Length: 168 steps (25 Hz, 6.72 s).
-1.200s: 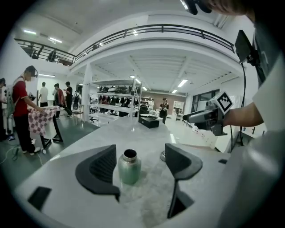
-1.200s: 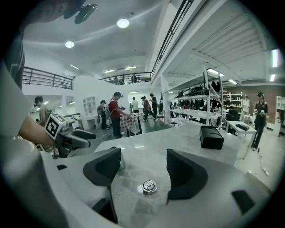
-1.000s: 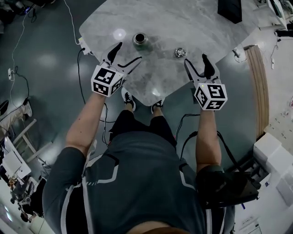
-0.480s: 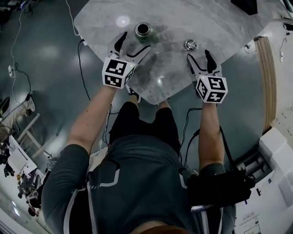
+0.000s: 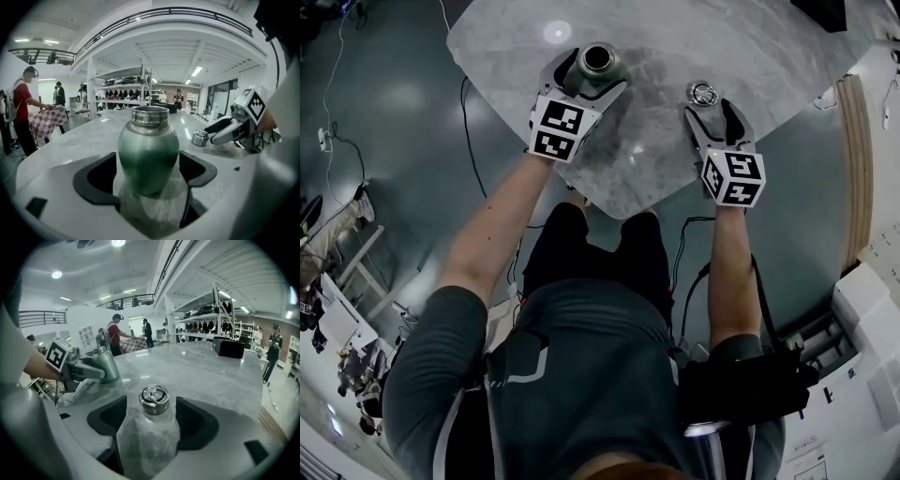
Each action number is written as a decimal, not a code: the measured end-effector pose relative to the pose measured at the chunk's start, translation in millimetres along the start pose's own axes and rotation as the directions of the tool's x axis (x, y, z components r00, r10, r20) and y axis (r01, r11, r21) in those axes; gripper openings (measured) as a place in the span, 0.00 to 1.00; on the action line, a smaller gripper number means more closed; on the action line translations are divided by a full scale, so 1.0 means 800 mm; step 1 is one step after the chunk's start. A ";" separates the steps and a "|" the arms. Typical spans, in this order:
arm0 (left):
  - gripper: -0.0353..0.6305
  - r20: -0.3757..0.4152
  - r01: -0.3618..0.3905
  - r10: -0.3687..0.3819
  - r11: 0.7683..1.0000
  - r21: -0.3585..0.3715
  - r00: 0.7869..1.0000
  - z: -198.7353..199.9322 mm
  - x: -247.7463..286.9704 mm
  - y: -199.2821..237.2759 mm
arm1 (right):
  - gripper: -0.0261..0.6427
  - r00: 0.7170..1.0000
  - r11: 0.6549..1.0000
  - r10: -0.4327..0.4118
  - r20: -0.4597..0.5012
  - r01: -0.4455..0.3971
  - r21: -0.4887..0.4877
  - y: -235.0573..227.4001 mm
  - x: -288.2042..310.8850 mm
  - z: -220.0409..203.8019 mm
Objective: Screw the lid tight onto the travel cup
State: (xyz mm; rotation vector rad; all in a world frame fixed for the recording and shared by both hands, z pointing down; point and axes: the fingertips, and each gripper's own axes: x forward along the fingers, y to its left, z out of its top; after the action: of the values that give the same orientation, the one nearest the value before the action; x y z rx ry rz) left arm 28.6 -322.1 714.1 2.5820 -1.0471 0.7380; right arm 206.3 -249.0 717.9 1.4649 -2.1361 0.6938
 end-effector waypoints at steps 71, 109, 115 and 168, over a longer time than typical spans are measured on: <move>0.65 0.089 0.378 -0.438 0.848 0.373 0.895 0.270 -0.268 -0.149 | 0.45 0.946 0.954 0.253 0.203 -0.209 -0.215 0.147 -0.277 0.328; 0.65 -0.101 0.527 -0.554 0.697 0.487 0.826 0.280 -0.326 -0.262 | 0.45 0.657 0.468 0.720 -0.225 -0.698 -0.542 0.338 -0.389 0.333; 0.65 -0.114 0.503 -0.521 0.708 0.496 0.846 0.274 -0.327 -0.249 | 0.45 0.681 0.525 0.712 -0.171 -0.679 -0.514 0.343 -0.379 0.334; 0.65 -0.212 0.637 -0.639 0.561 0.529 0.739 0.271 -0.360 -0.274 | 0.45 0.546 0.282 0.798 -0.254 -0.711 -0.644 0.362 -0.417 0.328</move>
State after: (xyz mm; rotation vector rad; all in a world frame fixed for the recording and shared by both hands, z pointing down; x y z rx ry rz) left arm 85.1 -91.0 366.1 3.1169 0.2552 0.9266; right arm 21.8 -89.6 265.8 -0.0307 -2.7114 -0.0221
